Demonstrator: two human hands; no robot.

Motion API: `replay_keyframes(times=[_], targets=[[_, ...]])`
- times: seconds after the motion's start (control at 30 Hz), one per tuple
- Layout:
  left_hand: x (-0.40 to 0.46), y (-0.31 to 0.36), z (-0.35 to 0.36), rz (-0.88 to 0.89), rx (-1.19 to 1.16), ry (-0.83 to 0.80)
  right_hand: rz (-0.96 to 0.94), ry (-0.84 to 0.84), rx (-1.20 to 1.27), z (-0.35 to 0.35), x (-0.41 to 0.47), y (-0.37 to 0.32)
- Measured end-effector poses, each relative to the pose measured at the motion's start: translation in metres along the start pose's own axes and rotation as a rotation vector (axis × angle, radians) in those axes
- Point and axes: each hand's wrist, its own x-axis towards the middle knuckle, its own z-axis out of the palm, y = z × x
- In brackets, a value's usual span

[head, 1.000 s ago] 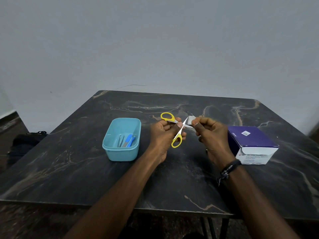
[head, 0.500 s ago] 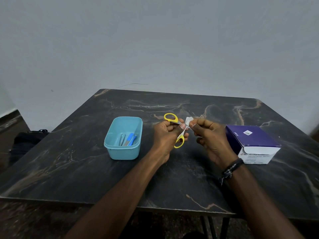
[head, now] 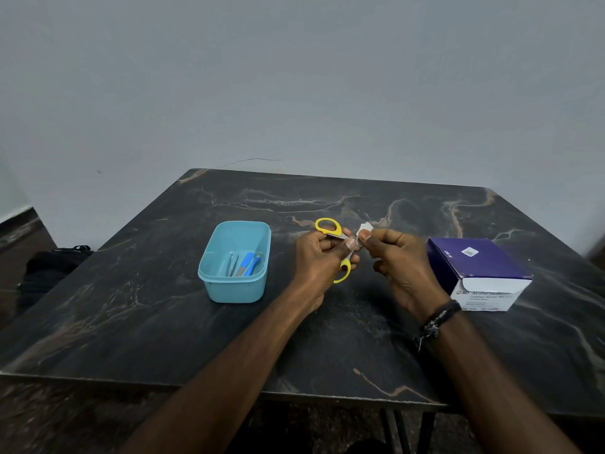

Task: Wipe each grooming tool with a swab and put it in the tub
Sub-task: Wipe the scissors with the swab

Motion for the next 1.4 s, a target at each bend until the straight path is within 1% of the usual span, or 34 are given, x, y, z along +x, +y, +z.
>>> replay_keyframes(times=[0.13,0.33,0.53,0.73,0.8,0.97,1.1,1.17,1.33,1.4], targets=[[0.0006,-0.0002,0.001,-0.005,-0.008,0.014,0.004,0.018,0.008,0.0001,0.0,0.001],[0.0005,0.0003,0.0006,-0.02,-0.018,0.038,0.026,-0.046,-0.04,0.0012,-0.0025,-0.0003],[0.001,0.0008,0.0011,-0.011,-0.021,0.023,0.003,0.054,0.039,-0.0006,0.0007,0.0003],[-0.0007,0.0052,0.0021,-0.053,-0.001,0.045,0.053,-0.06,-0.058,0.0,0.0,0.003],[-0.0008,0.0049,0.0026,-0.061,-0.007,0.034,0.049,-0.044,-0.051,0.0011,-0.0004,0.0024],[0.0009,0.0019,0.0044,-0.06,-0.004,0.034,0.011,0.058,0.012,0.0008,-0.0017,-0.0001],[0.0023,-0.0001,0.0028,-0.055,0.019,0.05,0.039,-0.036,-0.035,0.003,-0.0029,0.002],[0.0035,-0.0009,0.0019,-0.056,0.032,0.054,0.046,-0.055,-0.053,0.0041,-0.0028,0.0024],[0.003,-0.0003,0.0037,-0.05,0.037,0.029,0.048,0.029,0.005,0.0026,-0.0027,-0.0007],[0.0033,-0.0009,0.0041,-0.05,0.043,0.03,0.054,0.026,0.01,0.002,-0.0034,-0.0017]])
